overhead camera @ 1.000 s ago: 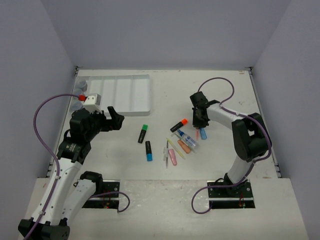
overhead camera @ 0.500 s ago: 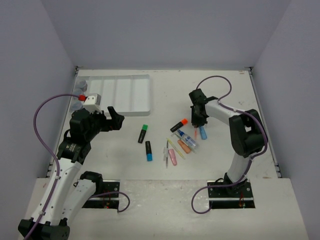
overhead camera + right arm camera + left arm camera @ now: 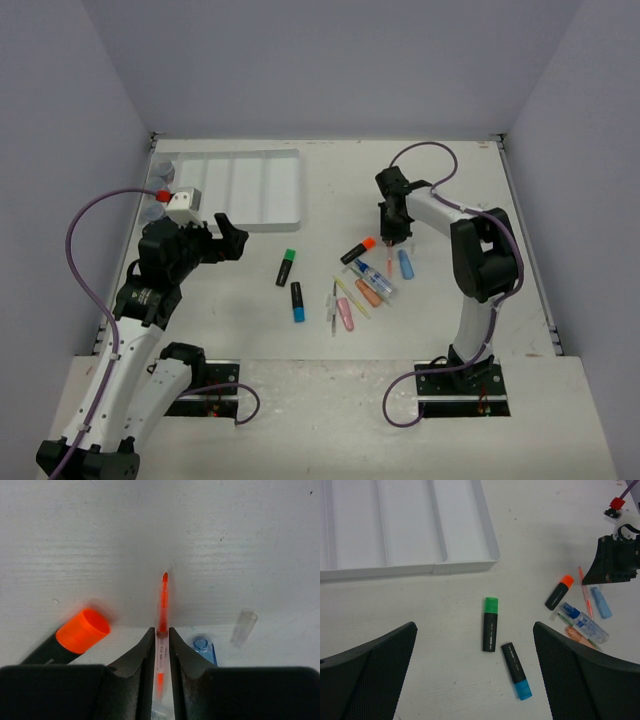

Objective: Sort the stationery into containers
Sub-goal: Pick up the pen from the center of the board, then pick up the pen cap from the center of the board.

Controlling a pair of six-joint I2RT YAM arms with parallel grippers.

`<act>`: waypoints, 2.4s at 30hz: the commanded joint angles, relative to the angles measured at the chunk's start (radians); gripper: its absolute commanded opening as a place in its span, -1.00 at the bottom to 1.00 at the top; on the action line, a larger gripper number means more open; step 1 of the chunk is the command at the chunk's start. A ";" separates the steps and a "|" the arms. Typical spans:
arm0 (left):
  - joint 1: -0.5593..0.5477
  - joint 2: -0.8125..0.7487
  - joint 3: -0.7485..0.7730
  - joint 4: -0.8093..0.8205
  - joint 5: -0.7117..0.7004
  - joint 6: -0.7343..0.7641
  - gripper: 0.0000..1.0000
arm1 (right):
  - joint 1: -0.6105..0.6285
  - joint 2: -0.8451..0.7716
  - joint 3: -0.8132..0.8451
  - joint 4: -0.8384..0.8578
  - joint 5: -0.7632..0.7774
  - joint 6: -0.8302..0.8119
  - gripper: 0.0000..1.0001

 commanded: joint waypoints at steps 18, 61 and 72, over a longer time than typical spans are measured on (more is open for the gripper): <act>-0.037 -0.035 0.009 0.022 0.002 0.038 1.00 | -0.005 0.050 0.058 -0.228 -0.107 -0.037 -0.67; -0.727 1.434 1.116 0.177 -0.230 -0.089 0.71 | -0.119 -1.370 -0.389 -0.048 0.151 0.164 -1.00; -0.809 1.779 1.479 0.121 -0.379 0.056 0.10 | -0.118 -1.451 -0.440 -0.075 0.031 0.134 -1.00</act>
